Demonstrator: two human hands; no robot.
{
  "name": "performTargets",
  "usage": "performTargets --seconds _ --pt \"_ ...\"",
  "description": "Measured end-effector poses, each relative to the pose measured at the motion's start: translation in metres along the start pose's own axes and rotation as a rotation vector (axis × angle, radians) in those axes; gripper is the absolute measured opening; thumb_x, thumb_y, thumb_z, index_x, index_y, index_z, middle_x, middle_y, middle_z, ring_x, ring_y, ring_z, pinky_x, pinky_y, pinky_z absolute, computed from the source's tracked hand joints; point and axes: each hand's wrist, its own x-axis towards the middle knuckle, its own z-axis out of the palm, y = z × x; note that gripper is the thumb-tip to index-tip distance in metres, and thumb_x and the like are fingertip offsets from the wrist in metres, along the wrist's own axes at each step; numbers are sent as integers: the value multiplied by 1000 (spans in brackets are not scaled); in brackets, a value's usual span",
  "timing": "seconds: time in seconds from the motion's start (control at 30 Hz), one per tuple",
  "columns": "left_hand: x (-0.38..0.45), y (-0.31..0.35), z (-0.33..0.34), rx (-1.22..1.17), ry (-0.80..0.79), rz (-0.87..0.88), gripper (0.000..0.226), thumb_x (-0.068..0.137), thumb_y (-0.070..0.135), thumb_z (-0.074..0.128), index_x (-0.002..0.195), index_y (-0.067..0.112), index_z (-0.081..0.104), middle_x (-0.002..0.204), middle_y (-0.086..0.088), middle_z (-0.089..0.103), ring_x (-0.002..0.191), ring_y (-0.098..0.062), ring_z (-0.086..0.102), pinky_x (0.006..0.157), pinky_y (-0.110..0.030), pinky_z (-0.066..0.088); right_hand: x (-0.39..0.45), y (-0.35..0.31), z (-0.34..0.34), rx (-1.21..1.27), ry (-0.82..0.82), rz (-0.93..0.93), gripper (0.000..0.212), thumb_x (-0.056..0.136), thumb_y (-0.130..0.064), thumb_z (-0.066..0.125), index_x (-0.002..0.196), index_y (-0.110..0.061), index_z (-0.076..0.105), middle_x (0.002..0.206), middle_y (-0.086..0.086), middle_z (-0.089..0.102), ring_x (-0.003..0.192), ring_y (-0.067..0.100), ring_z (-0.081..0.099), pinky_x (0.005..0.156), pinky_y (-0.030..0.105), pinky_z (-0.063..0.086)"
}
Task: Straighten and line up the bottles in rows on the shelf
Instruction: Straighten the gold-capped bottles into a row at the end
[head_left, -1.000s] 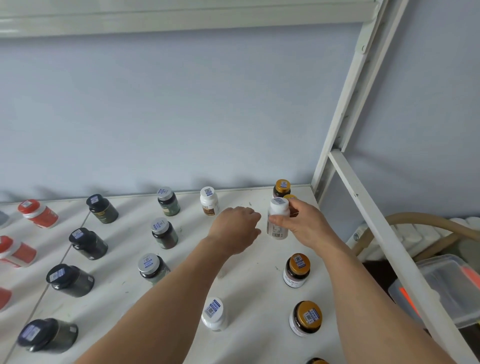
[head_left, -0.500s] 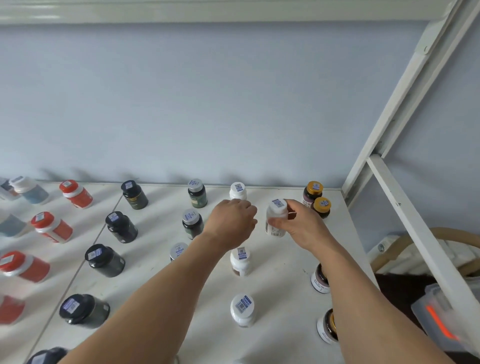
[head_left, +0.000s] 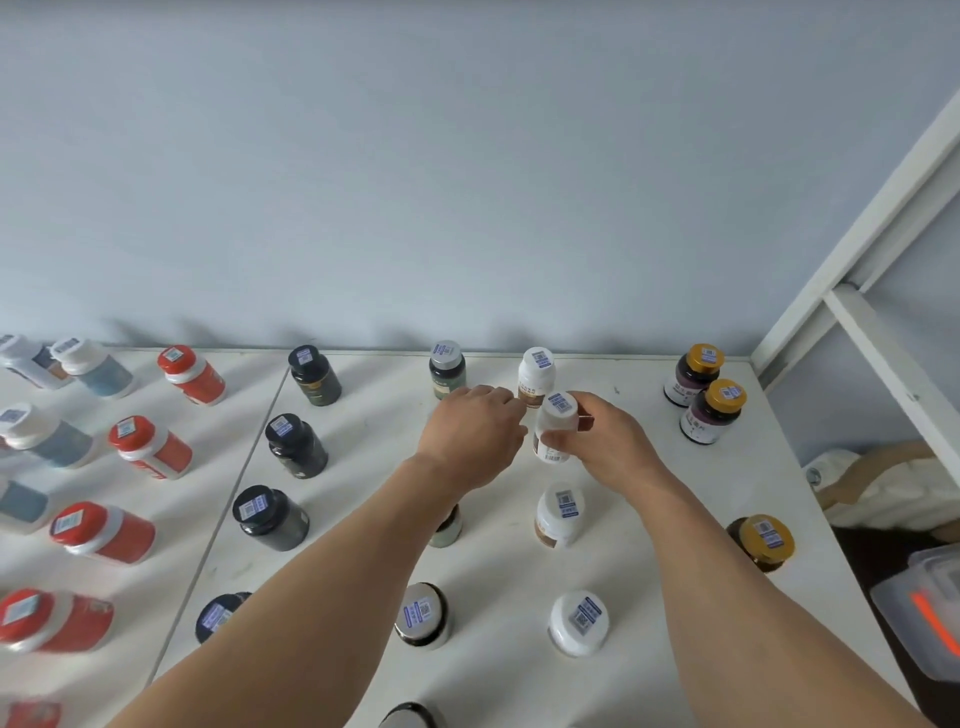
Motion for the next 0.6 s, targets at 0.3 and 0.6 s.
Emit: performTargets --seconds 0.3,0.6 --pt "1 -2 3 -32 -13 -2 25 96 36 46 99 17 61 96 1 63 97 -23 59 76 -32 40 5 5 14 17 6 46 54 77 -24 79 127 -28 59 114 -9 67 109 12 61 95 33 48" --pt "19 21 -14 -35 4 59 28 98 34 45 103 15 64 100 -1 66 98 -26 59 79 -35 41 -14 -8 -30 -11 53 4 67 81 -33 79 141 -27 50 133 -13 53 125 4 49 105 31 42"
